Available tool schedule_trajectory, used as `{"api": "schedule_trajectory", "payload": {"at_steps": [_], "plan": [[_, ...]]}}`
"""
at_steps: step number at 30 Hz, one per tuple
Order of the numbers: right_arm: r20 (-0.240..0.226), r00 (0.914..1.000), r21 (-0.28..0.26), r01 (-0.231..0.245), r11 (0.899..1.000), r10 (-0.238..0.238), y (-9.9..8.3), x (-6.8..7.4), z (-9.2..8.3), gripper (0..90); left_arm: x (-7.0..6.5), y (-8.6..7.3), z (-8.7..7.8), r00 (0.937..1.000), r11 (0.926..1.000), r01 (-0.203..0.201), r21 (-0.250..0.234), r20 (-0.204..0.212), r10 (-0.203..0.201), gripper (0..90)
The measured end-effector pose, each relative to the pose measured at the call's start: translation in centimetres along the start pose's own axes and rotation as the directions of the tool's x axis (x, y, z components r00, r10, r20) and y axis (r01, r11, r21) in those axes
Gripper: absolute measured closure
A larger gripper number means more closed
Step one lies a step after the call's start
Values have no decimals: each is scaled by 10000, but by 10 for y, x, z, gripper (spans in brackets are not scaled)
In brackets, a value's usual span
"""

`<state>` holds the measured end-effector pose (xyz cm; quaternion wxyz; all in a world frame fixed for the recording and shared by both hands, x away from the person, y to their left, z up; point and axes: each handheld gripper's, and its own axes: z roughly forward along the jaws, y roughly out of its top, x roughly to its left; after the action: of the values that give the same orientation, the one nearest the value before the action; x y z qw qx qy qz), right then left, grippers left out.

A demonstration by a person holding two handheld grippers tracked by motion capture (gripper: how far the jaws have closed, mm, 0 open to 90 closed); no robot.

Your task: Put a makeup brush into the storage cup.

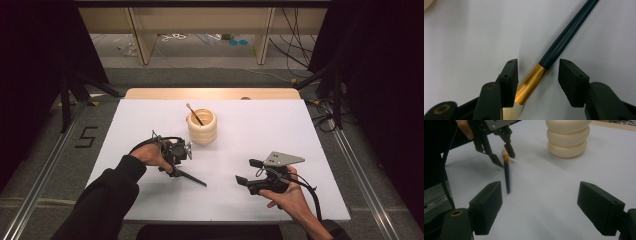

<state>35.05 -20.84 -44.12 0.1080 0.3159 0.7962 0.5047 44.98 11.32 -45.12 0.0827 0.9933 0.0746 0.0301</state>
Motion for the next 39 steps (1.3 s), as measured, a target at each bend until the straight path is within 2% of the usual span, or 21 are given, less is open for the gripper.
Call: {"api": "schedule_trajectory", "payload": {"at_steps": [17,30,37,39], "plan": [[-45,10000,66,-23,10000,23,0,0,0,210,-1,1,6,9992,9990,-196,412,349,181,631],[-51,10000,40,-40,10000,40,0,0,1,210,-2,0,6,9973,9970,-92,763,737,36,715],[-57,10000,44,-29,10000,29,0,0,1,210,-3,1,7,9973,9958,17,917,733,-85,725],[-98,9999,-121,-34,9999,33,-1,0,2,210,-2,1,7,9973,9954,-4,956,729,-66,732]]}}
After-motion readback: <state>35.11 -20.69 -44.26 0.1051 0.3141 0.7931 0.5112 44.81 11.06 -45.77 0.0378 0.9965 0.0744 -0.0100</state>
